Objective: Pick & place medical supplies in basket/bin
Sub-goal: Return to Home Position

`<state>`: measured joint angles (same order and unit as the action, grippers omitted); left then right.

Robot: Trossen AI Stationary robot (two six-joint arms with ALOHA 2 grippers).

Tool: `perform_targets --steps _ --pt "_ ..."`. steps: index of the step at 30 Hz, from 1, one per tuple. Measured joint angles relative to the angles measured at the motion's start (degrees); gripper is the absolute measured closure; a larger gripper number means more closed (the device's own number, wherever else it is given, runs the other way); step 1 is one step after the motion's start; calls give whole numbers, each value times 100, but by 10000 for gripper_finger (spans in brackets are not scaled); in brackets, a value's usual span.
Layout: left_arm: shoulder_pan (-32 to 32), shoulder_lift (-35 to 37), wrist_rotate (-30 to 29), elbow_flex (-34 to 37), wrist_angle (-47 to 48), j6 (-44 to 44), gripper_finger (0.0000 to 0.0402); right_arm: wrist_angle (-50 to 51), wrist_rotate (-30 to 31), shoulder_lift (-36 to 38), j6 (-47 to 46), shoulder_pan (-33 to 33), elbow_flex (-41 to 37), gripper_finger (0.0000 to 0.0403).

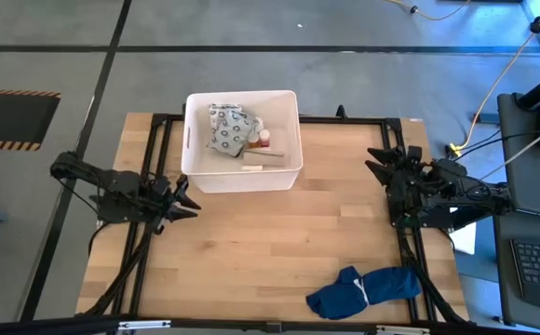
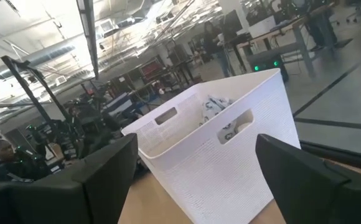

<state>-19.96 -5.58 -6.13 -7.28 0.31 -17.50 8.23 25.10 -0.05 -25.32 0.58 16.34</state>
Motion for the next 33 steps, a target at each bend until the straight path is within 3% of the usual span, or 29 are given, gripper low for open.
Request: perform_targets --steps 11,21,29,33 --pt "6 5 109 683 -911 -71 304 -118 94 0 9 0 0 75" --pt "6 2 -8 684 -187 -269 304 130 93 0 201 0 -108 75" --pt "6 2 21 684 -183 -231 304 -1100 43 0 1223 0 -654 75" --pt "6 2 22 684 -181 -231 304 -1230 7 0 1534 0 -777 75"
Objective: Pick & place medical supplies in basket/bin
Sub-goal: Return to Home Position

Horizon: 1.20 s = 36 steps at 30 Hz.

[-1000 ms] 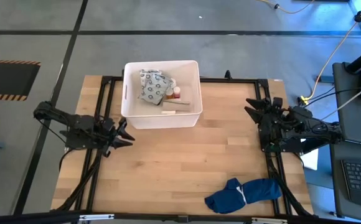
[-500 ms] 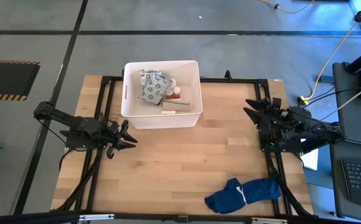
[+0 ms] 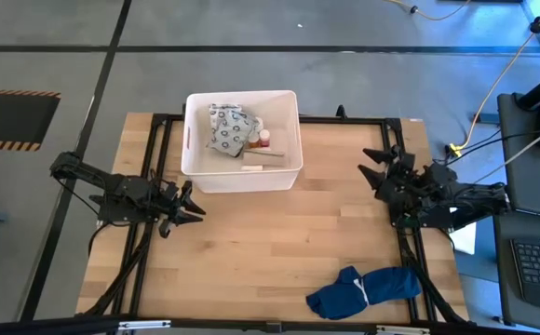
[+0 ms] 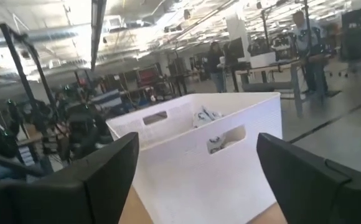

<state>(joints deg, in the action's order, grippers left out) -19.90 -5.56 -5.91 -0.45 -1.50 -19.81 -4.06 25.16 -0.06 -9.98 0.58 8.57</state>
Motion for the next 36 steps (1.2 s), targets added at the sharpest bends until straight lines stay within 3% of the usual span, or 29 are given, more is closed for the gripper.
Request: perform_targets --steps 5,12,36 --pt "0 0 -2 0 0 0 304 -11 -14 -2 206 0 -203 75" --pt "0 0 0 -2 0 0 304 -78 -140 -2 -193 2 -808 75" --pt "0 0 -15 -2 2 2 304 -38 -144 -94 -152 2 -810 75"
